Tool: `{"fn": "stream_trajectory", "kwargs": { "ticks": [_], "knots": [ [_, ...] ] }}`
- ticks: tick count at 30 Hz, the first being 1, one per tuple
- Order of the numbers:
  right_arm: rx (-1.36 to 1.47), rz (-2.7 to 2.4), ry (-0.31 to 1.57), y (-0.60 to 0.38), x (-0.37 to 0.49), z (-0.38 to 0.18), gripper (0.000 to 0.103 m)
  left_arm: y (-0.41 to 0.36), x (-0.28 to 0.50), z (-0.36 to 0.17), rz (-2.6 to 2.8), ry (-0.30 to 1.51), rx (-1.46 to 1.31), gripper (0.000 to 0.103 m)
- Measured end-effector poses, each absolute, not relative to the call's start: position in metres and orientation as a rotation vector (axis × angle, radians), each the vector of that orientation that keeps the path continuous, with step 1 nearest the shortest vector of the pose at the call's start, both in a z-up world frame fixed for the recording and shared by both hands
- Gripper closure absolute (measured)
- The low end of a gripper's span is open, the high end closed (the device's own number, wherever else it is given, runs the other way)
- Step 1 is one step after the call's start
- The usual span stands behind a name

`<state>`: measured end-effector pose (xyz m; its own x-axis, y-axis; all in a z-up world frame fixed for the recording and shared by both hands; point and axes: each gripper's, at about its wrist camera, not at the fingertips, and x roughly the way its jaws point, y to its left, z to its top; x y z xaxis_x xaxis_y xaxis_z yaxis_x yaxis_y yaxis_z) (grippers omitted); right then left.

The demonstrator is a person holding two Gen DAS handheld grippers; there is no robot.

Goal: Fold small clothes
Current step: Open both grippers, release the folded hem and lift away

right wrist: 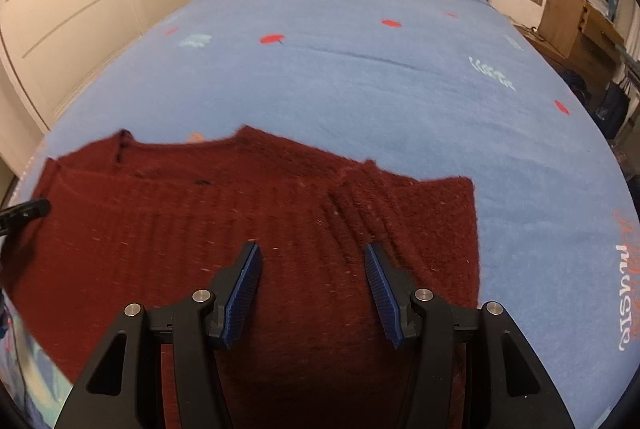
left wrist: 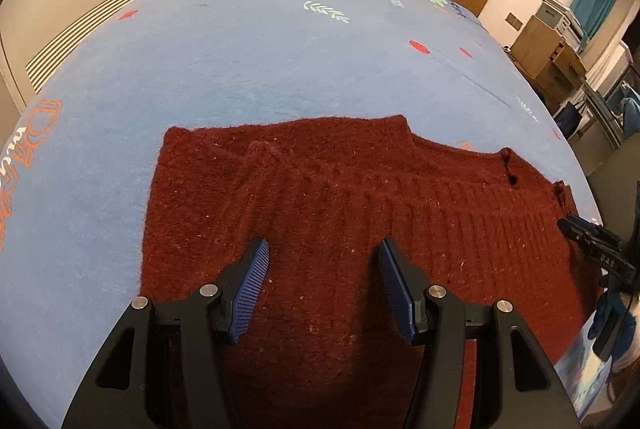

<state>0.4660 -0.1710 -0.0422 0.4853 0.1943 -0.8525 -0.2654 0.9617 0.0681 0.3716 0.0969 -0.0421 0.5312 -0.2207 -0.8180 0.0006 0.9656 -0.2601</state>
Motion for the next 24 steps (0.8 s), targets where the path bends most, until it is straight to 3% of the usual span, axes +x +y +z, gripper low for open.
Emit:
{"fn": "stream_trajectory", "kwargs": {
  "ticks": [6, 17, 24],
  "knots": [
    [-0.042, 0.245, 1.020, -0.185, 0.464, -0.043, 0.048, 0.091, 0.374, -0.045, -0.178, 1.039, -0.201, 0.034],
    [-0.089, 0.276, 0.972, -0.188, 0.420, -0.011, 0.046, 0.081, 0.345, -0.012, -0.165, 1.018, -0.171, 0.034],
    [-0.141, 0.352, 0.973, -0.155, 0.387, -0.016, 0.045, 0.063, 0.329, -0.025, -0.154, 1.017, -0.115, 0.034]
  ]
}}
